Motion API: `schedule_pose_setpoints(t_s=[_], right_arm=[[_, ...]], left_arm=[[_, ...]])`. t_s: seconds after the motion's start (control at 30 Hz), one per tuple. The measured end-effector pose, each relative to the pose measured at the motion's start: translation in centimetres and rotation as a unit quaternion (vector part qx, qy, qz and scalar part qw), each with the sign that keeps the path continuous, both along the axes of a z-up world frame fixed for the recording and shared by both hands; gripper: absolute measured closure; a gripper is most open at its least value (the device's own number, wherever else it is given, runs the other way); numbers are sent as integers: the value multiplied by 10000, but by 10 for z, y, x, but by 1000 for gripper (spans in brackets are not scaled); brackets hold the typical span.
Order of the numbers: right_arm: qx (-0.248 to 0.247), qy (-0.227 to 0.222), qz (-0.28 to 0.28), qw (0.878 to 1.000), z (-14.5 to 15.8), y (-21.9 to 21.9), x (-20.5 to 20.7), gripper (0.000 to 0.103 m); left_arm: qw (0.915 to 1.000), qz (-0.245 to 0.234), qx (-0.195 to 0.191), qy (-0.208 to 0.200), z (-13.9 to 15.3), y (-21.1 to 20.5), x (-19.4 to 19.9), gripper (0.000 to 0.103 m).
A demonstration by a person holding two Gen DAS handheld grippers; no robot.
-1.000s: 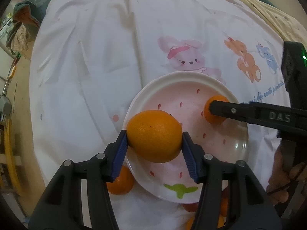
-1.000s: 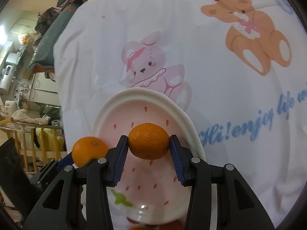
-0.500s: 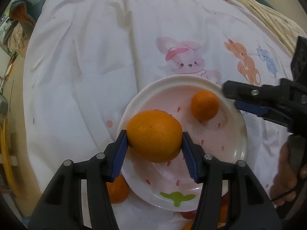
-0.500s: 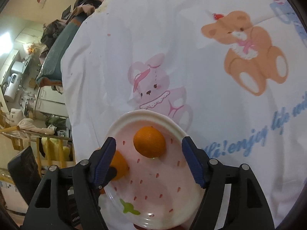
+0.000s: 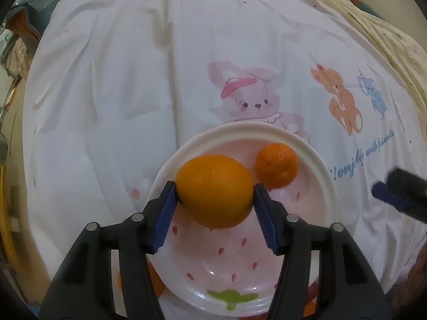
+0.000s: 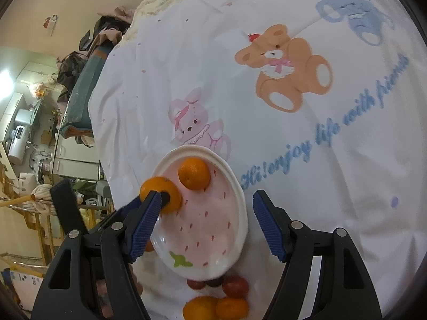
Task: Organize fruits
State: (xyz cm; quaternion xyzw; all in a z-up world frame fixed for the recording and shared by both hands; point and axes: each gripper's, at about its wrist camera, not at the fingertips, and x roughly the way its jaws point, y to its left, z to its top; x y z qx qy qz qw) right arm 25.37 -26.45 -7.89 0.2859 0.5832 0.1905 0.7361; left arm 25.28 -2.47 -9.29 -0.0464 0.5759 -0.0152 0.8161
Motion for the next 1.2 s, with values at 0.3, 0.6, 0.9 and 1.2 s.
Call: schedule_pose_setpoints(t_s=[0.3,0.6,0.9,1.2], right_arm=[[52,-25,-113,9999,12,-14,-31,29],[-48,-216,-5,9998,22,-12,-58,29],[-174,-328,149,9992,29,-5,-82,29],[-306,-197,182,9992,21,-3,-106,29]], left_arm=[[9999,4,-15,-126,9,2,-6,16],[9992,132,28,-364,26,7,-29,16],[9984,377,-30,-411,55,28,-76,16],[9966,725,-185,-339,70,53,-136,16]])
